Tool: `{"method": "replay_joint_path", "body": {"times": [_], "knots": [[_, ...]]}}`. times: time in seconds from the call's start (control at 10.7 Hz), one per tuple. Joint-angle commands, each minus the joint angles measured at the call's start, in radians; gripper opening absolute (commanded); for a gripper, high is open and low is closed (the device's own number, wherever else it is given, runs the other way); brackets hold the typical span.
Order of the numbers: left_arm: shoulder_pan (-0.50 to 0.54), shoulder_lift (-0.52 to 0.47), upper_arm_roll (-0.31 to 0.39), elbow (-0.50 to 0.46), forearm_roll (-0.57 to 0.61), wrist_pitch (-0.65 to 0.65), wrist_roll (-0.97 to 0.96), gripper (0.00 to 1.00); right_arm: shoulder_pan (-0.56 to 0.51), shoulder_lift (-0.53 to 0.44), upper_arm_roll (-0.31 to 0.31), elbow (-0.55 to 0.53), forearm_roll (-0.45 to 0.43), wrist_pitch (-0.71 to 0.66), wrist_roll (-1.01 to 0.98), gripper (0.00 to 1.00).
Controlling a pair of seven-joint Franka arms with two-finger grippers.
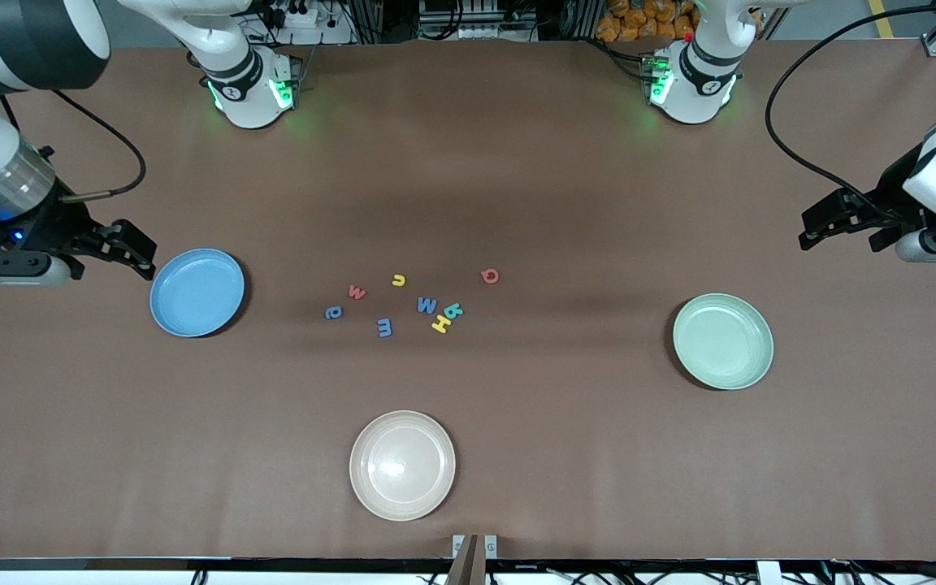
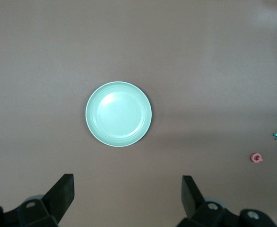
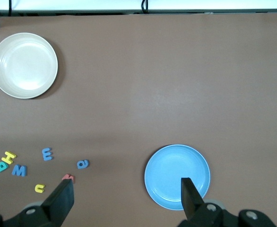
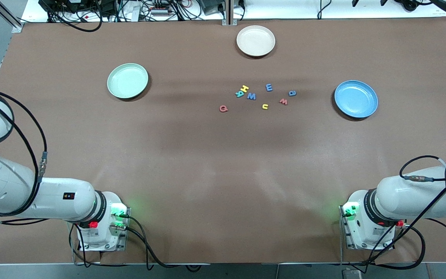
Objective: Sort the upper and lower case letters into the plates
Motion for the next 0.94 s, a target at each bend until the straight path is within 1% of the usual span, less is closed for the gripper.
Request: {"method": "replay_joint_path", "body": {"times": [0.0,0.09,0.37,0.47,0.56,0.66,0.75,0.84], "knots": [[-0.023,-0.021,0.038,-0.019,-0.020,-0.003,0.014,1.00,-0.006,-0.012,0.004,0.015,0.011,-0.034,0.074,1.00],[-0.033,-0.022,0.044,-0.020,-0.014,-0.003,0.014,1.00,-0.006,-0.003,0.004,0.050,0.014,-0.073,0.066,1.00],[-0.040,-0.013,0.049,-0.032,-0.013,-0.002,-0.007,1.00,-0.003,0.001,0.006,0.050,0.016,-0.087,0.073,1.00],[-0.066,-0.031,0.050,-0.037,0.007,0.001,-0.005,1.00,0.000,0.001,0.007,0.047,0.026,-0.090,0.073,1.00],[-0.064,-0.048,0.050,-0.034,0.027,0.000,-0.004,1.00,0.000,0.001,0.007,0.046,0.055,-0.093,0.069,1.00],[-0.067,-0.015,0.047,-0.028,0.024,0.000,-0.007,1.00,-0.008,0.003,0.007,0.046,0.097,-0.102,0.059,1.00],[-0.078,0.016,0.043,-0.010,0.026,0.000,-0.015,1.00,-0.011,0.004,0.006,0.046,0.118,-0.101,0.058,1.00],[-0.081,0.022,0.038,-0.012,0.024,0.000,-0.013,1.00,-0.011,0.004,0.004,0.046,0.117,-0.096,0.058,1.00]]}}
